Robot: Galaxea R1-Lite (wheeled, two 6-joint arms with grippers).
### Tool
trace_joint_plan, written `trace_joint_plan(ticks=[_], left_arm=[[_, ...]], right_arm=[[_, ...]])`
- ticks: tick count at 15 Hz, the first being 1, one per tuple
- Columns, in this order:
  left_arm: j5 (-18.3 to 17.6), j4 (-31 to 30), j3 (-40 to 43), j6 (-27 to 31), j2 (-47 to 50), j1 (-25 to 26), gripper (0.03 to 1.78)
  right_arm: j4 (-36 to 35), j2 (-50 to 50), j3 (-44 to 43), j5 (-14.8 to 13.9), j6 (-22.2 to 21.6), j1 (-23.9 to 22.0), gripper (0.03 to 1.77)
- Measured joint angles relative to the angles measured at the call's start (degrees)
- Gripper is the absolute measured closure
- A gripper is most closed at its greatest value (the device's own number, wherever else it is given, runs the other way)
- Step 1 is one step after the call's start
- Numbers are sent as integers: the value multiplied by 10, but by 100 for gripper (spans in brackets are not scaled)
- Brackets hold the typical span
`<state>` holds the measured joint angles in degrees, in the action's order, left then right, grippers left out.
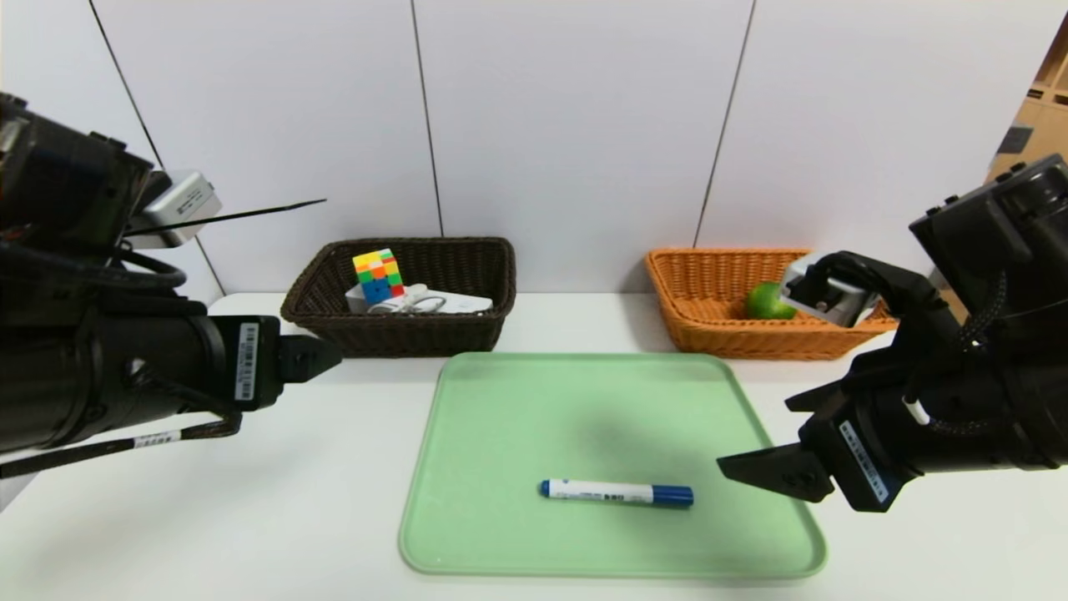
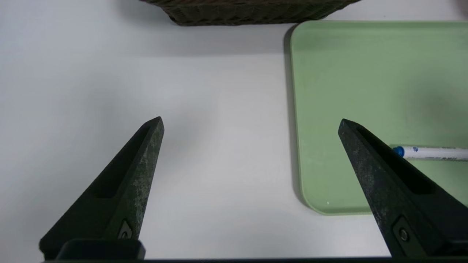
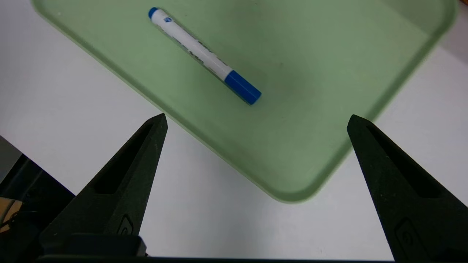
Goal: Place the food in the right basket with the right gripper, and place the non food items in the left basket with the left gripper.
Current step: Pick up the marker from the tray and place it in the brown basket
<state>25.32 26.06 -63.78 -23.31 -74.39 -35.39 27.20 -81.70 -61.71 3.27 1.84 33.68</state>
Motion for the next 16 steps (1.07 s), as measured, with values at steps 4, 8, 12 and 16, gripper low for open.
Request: trace_joint_plan(ticks=[4,8,12,16], left_arm=[[0,0,53,-5,54,-6,12],[-1,0,88,-7,83,-6,12],[-2,-16,105,-8,95,-7,12],[-2,-18,114,-7,108,-7,12]], right_arm=[[-187,5,120,131,39,-8,10],[-283,-33,140,194,74,-20,10],[-326,-83,139,191,87,-22,10],[-332,-124,144,150,95,-12,10]])
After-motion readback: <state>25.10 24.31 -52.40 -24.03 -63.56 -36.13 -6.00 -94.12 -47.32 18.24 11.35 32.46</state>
